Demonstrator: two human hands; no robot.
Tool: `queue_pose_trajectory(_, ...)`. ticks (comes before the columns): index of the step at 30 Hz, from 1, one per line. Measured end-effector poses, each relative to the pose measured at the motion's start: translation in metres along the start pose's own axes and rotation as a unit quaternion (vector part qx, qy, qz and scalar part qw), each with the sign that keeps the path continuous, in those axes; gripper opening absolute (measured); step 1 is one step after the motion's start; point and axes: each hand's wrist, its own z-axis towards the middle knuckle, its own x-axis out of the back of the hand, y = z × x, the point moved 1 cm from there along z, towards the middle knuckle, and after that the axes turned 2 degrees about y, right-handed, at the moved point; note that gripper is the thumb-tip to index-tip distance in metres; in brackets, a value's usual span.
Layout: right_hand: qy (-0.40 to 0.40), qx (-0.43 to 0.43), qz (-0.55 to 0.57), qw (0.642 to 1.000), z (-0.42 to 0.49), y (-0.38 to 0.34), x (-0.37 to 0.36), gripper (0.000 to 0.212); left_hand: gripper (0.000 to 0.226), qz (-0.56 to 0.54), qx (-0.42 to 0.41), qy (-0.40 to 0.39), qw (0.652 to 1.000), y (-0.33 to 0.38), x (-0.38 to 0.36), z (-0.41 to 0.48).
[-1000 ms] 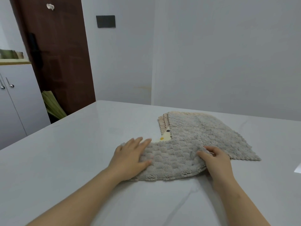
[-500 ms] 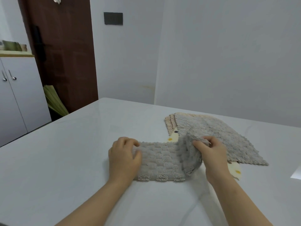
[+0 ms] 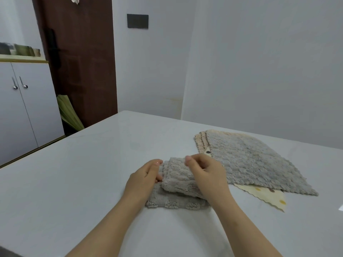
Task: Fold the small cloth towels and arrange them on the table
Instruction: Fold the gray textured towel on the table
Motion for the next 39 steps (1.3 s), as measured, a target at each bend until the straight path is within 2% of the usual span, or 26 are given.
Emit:
queue_pose_trajectory(2,0.056,-0.006,-0.004,0.998,-0.002,0.009,0.009,0.019,0.025,0.024,0.005,-0.009,1.0,0.001,-0.001,0.002)
queue_pose_trajectory(4,0.068,-0.013,-0.039,0.997,-0.005,0.021,0.009,0.024,0.023,0.049,0.009,-0.007,0.999,0.003,-0.003,0.002)
queue_pose_trajectory(8,0.012,0.006,-0.142,0.99,-0.007,0.038,0.0,0.019,0.024,0.1,0.028,-0.005,0.995,0.006,-0.007,0.005)
queue_pose_trajectory(11,-0.001,0.036,-0.186,0.982,-0.008,0.041,-0.005,0.013,0.03,0.127,0.068,-0.017,0.989,0.009,-0.01,0.014)
queue_pose_trajectory(13,-0.006,0.071,-0.215,0.974,-0.01,0.042,-0.007,0.022,0.024,0.131,0.072,-0.014,0.989,0.011,-0.012,0.016)
queue_pose_trajectory(17,-0.008,0.121,-0.249,0.961,-0.011,0.045,-0.012,0.039,0.011,0.11,0.025,0.013,0.994,0.014,-0.019,0.016)
queue_pose_trajectory(21,0.028,0.121,-0.219,0.968,-0.008,0.044,-0.008,0.038,0.011,0.046,0.004,0.024,0.999,0.016,-0.017,0.015)
queue_pose_trajectory(26,0.041,0.109,-0.155,0.981,-0.007,0.04,-0.005,0.04,0.012,-0.057,0.041,0.043,0.997,0.007,0.001,0.015)
queue_pose_trajectory(28,0.028,0.107,-0.149,0.983,-0.009,0.039,-0.004,0.04,0.012,-0.047,0.052,0.042,0.997,0.004,0.006,0.015)
queue_pose_trajectory(30,-0.008,0.097,-0.16,0.982,-0.011,0.039,-0.003,0.036,0.014,0.018,0.051,0.041,0.998,0.001,0.007,0.013)
queue_pose_trajectory(32,-0.051,0.089,-0.177,0.979,-0.013,0.038,-0.002,0.029,0.017,0.097,0.043,0.028,0.994,0.001,0.006,0.011)
queue_pose_trajectory(34,-0.061,0.075,-0.169,0.981,-0.013,0.036,-0.001,0.029,0.02,0.117,0.033,0.034,0.992,0.003,0.006,0.011)
queue_pose_trajectory(37,0.035,0.131,-0.209,0.968,-0.012,0.038,0.001,0.042,0.014,0.074,-0.067,0.097,0.99,0.011,0.006,0.009)
queue_pose_trajectory(38,0.041,0.143,-0.233,0.961,-0.011,0.038,0.0,0.051,0.026,0.083,-0.102,0.081,0.988,0.013,0.005,0.006)
queue_pose_trajectory(39,0.01,0.132,-0.26,0.957,-0.01,0.037,0.0,0.063,0.044,0.104,-0.125,0.04,0.986,0.012,0.001,0.003)
